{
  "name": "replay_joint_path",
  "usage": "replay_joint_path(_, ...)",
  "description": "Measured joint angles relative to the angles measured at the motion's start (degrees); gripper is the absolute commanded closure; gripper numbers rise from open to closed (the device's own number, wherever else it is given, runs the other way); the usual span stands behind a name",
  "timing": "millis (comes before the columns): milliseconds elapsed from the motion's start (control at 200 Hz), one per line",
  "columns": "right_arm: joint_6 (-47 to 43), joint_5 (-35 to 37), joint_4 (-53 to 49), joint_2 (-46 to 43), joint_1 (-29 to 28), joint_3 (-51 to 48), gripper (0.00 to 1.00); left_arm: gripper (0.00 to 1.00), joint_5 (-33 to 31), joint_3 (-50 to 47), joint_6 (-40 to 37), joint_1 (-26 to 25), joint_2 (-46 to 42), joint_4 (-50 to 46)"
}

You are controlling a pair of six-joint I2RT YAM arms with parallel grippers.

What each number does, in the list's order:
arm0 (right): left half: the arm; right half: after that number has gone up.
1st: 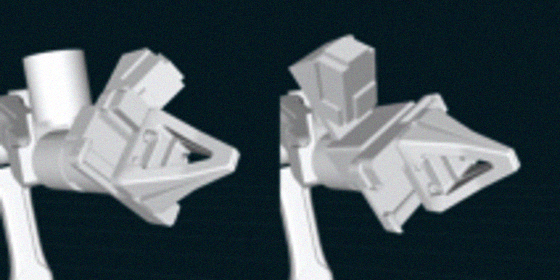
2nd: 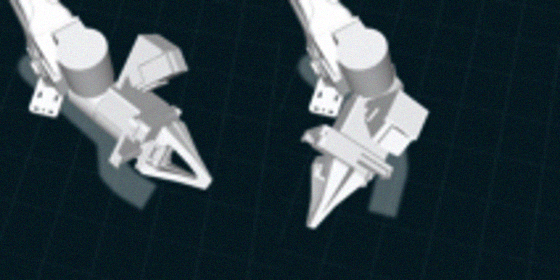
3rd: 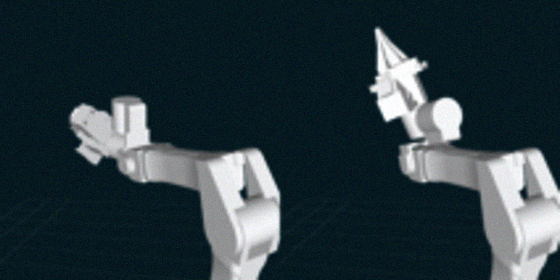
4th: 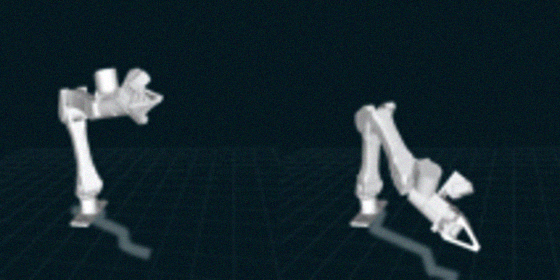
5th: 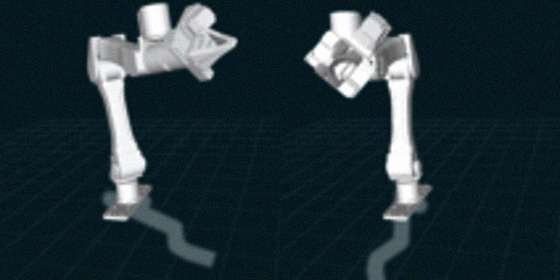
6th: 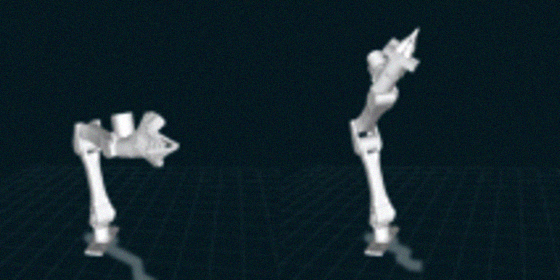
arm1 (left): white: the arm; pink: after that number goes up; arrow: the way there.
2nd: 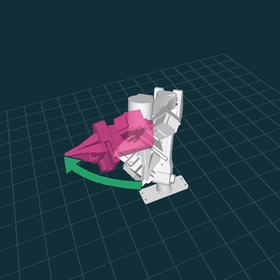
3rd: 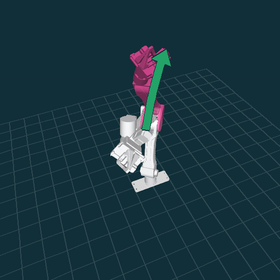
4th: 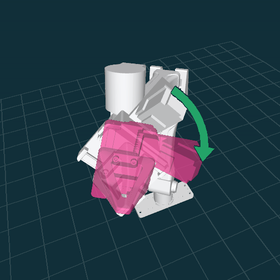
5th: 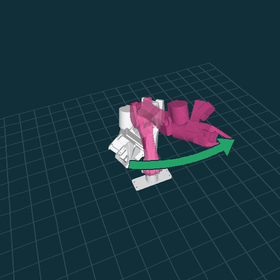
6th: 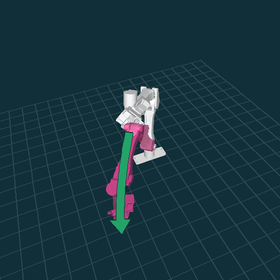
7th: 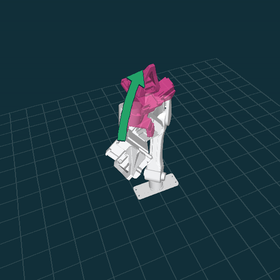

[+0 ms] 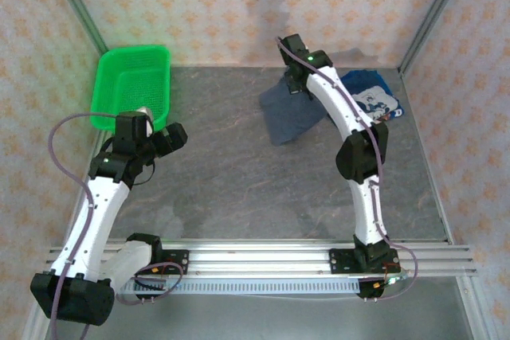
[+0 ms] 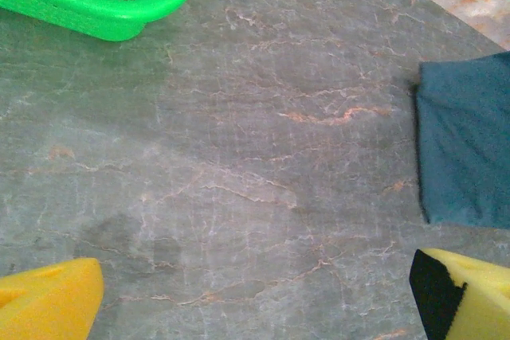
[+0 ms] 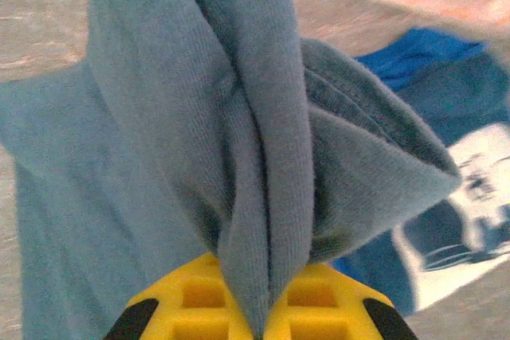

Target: Fold and stack the t-shirts

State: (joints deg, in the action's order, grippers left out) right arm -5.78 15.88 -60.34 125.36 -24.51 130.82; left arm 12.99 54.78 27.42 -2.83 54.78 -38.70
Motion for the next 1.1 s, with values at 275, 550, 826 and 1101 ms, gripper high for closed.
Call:
replay_joint_path(275, -10.71, 6.36, 3.67, -0.48, 0.46, -1.31, 1.00, 0.00, 0.00, -0.26, 0.11, 0.00, 0.00, 0.85)
replay_joint_path(550, -17.77, 7.04, 9.14, -2.56, 1.62, -5.44, 1.00, 0.00, -0.57, -2.01, -0.09, 0.00, -0.44, 0.79)
replay_joint_path(826, -22.23, 6.51, 13.33, -6.10, 6.12, -9.90, 1.00, 0.00, -1.79, -2.40, -0.52, 0.00, -1.29, 0.79)
replay_joint_path(1101, -24.50, 4.42, 16.06, -8.33, 10.19, -11.76, 1.00, 0.00, -2.45, -2.56, -0.96, 0.00, -1.29, 0.57)
